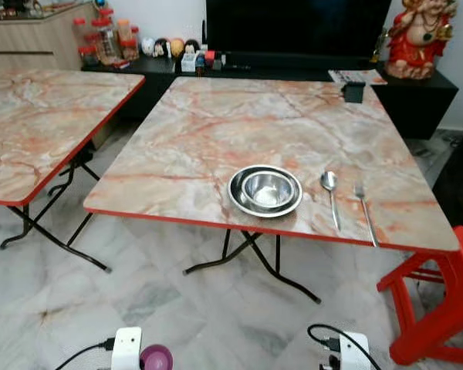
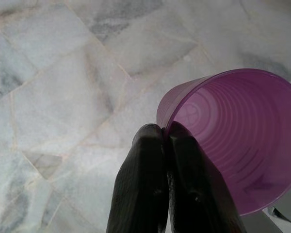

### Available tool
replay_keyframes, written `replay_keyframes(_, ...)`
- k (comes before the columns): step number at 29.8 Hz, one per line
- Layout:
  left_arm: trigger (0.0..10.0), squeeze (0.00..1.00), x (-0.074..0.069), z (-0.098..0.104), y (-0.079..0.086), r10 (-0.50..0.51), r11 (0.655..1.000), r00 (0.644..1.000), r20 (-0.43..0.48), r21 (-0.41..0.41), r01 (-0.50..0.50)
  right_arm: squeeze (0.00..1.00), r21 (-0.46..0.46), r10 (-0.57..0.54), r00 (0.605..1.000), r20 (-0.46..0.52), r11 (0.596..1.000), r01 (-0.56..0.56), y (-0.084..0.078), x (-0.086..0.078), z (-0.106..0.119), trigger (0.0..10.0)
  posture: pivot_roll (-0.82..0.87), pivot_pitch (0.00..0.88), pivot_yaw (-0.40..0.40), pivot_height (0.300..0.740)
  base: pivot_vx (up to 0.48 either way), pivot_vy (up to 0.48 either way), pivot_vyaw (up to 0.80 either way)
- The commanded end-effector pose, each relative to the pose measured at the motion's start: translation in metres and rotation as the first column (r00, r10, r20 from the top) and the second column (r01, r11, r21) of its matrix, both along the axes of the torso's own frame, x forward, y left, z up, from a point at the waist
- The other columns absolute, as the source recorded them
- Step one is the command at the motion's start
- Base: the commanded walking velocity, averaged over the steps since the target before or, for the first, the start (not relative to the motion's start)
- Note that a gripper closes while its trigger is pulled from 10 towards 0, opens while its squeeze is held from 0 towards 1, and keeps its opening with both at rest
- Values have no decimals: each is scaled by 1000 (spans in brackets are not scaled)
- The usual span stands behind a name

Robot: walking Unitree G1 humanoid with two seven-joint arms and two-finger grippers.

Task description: Setting the table

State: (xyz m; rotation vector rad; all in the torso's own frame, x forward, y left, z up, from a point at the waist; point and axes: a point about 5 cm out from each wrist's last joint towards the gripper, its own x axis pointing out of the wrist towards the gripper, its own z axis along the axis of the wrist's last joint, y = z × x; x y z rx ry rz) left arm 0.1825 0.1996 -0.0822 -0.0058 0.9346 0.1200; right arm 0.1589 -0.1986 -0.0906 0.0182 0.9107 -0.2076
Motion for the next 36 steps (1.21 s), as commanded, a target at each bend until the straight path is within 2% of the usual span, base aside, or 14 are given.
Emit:
replay_keyframes(1,10000,0,4,2,3,7,1000,1000,9,9,-7,0,8,-5,1000,12,1000,5,2,3,1,10000,-33,0,1,740,375,0,0)
replay_keyframes(14,10000,0,3,2,1,11,1000,1000,11,-4,-11,0,-1,7,1000,12,1000,-7,0,4,2,10000,-31,0,-7,740,367,0,0)
replay_keyframes(36,10000,0,5,2,-2,-16,1000,1000,12,-7,16,0,12,-12,999,34,1000,12,0,6,3,10000,-35,0,-6,740,0,0,0)
